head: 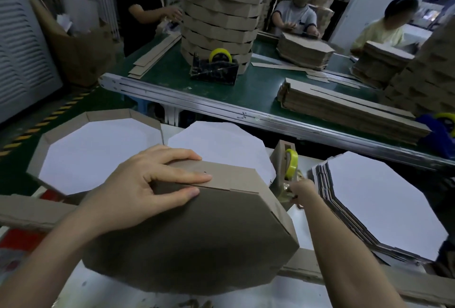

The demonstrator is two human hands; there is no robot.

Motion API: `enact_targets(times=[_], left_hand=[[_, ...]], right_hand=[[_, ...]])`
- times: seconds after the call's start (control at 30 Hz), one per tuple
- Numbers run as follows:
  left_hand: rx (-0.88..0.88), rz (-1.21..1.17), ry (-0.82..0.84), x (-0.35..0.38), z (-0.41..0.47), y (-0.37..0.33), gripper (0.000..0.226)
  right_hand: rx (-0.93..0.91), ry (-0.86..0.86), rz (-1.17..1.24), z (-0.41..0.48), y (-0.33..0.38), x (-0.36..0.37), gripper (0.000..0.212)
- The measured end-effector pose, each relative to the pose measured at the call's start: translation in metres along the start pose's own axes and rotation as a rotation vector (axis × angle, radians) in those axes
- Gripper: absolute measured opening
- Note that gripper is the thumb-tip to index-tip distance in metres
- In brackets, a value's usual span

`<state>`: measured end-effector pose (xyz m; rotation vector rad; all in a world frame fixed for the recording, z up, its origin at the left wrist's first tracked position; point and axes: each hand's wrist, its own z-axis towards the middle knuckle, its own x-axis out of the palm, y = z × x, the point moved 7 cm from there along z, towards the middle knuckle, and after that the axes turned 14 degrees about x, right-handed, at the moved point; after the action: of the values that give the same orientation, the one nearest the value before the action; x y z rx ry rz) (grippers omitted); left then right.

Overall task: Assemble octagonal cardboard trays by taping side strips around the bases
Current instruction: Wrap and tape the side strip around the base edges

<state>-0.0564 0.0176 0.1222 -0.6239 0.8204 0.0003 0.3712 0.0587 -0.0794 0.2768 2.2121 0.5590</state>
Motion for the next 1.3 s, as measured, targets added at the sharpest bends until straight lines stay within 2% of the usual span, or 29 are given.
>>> enact_targets(times=[0.13, 0.23, 0.27, 0.37, 0.43, 0.5, 0.63, 0.8, 0.93, 1.13, 1.3], left_hand=[[0.014, 0.0, -0.015, 0.0, 0.0, 0.0, 0.03], [0.021, 0.004, -0.018, 0.0, 0.0, 0.0, 0.03], [0.02, 0.004, -0.021, 0.0, -0.001, -0.001, 0.03], [0.026, 0.006, -0.028, 0.0, -0.002, -0.003, 0.03], [0.024, 0.01, -0.025, 0.0, -0.003, -0.003, 0.03], [0.02, 0.005, -0.02, 0.001, -0.004, -0.003, 0.03], [0.022, 0.012, -0.016, 0.001, -0.004, -0.004, 0.031], [0.025, 0.01, -0.021, 0.002, -0.003, -0.004, 0.03], [0.013, 0.003, -0.019, 0.002, -0.001, -0.002, 0.03], [0.007, -0.011, -0.029, 0.002, 0.003, -0.001, 0.03], [0.009, -0.015, -0.031, 0.002, 0.006, -0.001, 0.03]], right_hand=[[0.069, 0.118, 0.222, 0.0, -0.005, 0.002, 0.02], [0.008, 0.212, 0.49, -0.005, -0.007, 0.004, 0.009], [0.012, 0.214, 0.569, -0.009, -0.009, 0.004, 0.005], [0.131, 0.124, 0.785, -0.015, -0.025, 0.002, 0.02], [0.142, 0.101, 0.861, -0.018, -0.037, 0.005, 0.026], [0.118, 0.09, 0.866, -0.02, -0.051, 0.008, 0.034], [-0.027, 0.126, 0.743, -0.035, -0.065, 0.007, 0.036], [-0.145, 0.082, 0.645, -0.04, -0.071, 0.004, 0.025], [-0.15, 0.095, 0.677, -0.025, -0.073, 0.007, 0.014], [-0.138, 0.089, 0.719, -0.008, -0.076, 0.003, 0.023], [-0.158, 0.175, 0.669, -0.003, -0.074, -0.004, 0.009]])
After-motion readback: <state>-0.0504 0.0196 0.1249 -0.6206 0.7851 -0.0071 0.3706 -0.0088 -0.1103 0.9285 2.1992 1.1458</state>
